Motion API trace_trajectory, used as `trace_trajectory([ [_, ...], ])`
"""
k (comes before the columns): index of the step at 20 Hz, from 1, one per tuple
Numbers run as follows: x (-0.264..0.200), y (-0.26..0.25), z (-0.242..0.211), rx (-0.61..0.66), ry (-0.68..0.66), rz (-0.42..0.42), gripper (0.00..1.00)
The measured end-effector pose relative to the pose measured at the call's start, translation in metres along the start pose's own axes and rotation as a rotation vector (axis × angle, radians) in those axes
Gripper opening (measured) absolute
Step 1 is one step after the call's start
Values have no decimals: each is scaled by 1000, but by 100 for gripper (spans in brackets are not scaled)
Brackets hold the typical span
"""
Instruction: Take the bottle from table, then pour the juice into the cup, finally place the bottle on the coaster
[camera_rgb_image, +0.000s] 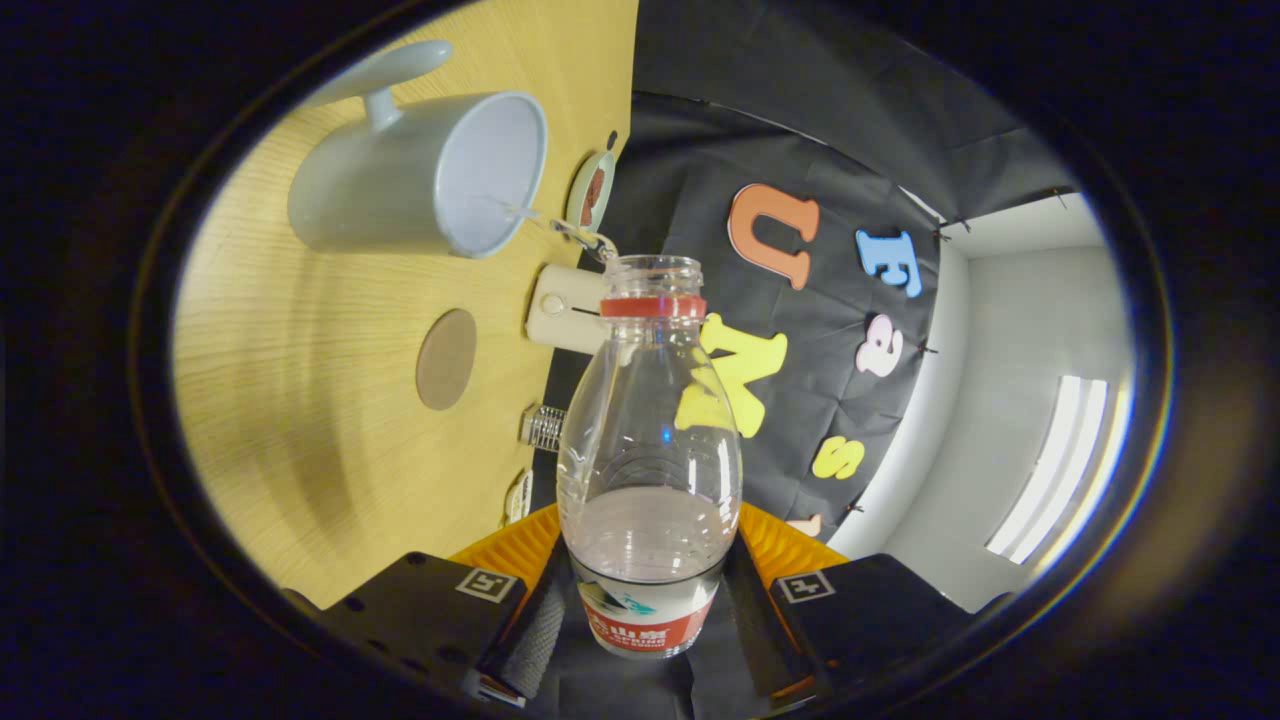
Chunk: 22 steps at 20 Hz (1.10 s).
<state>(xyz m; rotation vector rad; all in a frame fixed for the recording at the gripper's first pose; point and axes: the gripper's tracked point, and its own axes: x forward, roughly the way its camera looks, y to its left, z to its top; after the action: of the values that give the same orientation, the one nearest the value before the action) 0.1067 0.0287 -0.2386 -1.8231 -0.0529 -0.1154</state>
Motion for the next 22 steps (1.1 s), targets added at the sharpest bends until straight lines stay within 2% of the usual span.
trace_trajectory([
  [22, 4, -34, 7, -99, -36, -70, 79],
])
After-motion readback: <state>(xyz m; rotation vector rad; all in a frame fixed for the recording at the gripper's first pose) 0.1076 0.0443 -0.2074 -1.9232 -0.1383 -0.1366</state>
